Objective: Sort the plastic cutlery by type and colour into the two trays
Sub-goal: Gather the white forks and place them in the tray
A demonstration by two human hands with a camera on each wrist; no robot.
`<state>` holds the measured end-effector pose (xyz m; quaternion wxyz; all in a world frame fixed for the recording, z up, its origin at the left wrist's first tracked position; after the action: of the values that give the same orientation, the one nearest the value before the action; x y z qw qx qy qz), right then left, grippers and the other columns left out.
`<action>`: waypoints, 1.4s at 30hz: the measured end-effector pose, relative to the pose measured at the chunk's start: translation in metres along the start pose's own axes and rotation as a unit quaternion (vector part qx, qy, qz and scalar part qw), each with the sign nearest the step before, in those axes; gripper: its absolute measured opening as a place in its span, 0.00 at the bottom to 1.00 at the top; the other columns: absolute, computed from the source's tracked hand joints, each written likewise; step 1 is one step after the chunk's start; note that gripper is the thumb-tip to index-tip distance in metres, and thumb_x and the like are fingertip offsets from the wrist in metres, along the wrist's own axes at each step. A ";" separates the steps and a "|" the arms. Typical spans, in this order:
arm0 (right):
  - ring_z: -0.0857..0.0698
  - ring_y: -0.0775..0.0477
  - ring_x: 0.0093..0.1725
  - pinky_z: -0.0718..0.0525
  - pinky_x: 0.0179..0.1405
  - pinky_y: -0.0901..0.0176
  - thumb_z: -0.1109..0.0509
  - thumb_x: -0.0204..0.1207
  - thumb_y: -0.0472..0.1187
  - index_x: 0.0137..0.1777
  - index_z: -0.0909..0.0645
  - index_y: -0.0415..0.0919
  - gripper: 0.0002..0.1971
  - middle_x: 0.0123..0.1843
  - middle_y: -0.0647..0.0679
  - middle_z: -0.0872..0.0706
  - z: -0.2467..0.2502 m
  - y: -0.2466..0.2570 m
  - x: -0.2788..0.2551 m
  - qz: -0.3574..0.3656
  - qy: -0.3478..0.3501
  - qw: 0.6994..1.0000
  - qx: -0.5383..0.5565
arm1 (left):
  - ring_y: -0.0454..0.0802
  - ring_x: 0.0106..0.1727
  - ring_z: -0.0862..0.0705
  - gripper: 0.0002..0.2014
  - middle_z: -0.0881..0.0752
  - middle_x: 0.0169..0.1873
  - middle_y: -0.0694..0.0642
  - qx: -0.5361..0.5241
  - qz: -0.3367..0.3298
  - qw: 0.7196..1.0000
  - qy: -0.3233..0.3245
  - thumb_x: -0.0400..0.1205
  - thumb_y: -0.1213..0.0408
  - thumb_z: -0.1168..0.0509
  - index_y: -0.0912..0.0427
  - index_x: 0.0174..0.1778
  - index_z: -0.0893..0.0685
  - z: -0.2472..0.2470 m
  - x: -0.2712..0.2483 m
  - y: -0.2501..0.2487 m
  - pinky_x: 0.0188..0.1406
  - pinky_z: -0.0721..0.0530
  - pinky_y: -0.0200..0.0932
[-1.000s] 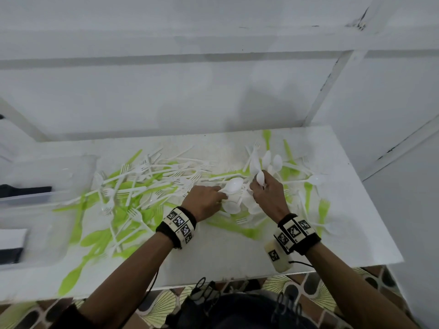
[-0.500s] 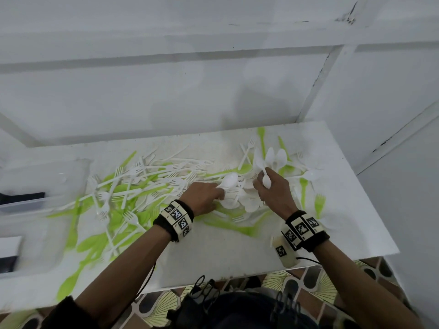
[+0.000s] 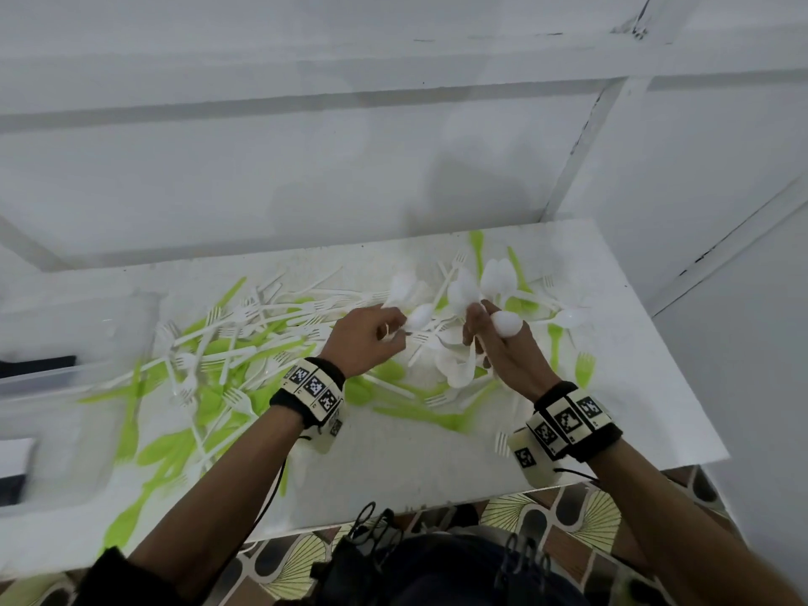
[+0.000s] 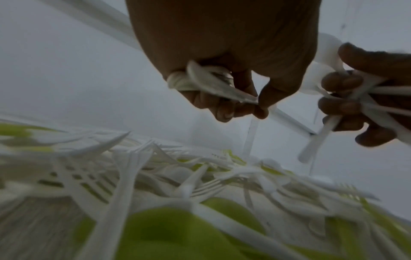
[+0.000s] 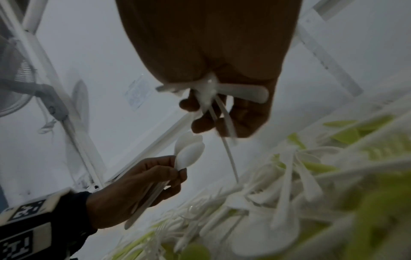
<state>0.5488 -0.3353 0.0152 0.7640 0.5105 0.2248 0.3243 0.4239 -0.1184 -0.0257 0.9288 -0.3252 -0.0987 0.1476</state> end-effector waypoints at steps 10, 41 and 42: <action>0.16 0.48 0.28 0.15 0.36 0.57 0.33 0.88 0.46 0.42 0.16 0.45 0.13 0.32 0.47 0.12 -0.007 0.009 0.009 0.001 -0.041 0.998 0.045 | 0.42 0.26 0.23 0.15 0.17 0.28 0.50 -0.206 0.102 0.971 -0.069 0.87 0.57 0.31 0.53 0.34 0.22 0.020 -0.013 0.007 0.31 0.26 0.40; 0.18 0.60 0.50 0.23 0.51 0.67 0.20 0.68 0.65 0.61 0.12 0.47 0.27 0.53 0.58 0.14 -0.011 0.001 0.011 0.118 0.039 0.975 -0.186 | 0.57 0.45 0.18 0.07 0.18 0.39 0.52 0.157 0.137 0.977 -0.050 0.86 0.53 0.32 0.52 0.50 0.12 0.031 -0.026 0.045 0.36 0.31 0.46; 0.16 0.60 0.51 0.20 0.52 0.68 0.21 0.69 0.65 0.57 0.12 0.46 0.26 0.52 0.61 0.13 -0.012 0.006 0.012 0.123 0.014 0.979 -0.160 | 0.58 0.49 0.16 0.06 0.16 0.42 0.52 0.172 0.142 0.974 -0.036 0.86 0.55 0.32 0.51 0.52 0.12 0.031 -0.024 0.048 0.37 0.29 0.46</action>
<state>0.5476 -0.3178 0.0158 0.7870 0.4005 0.1159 0.4548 0.3827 -0.0723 -0.0342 0.9364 -0.1656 -0.0578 0.3041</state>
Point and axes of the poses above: each hand's wrist, its own x-axis towards the middle knuckle, its own z-axis out of the back of the hand, y = z × x, the point moved 1 cm from there along x, towards the middle knuckle
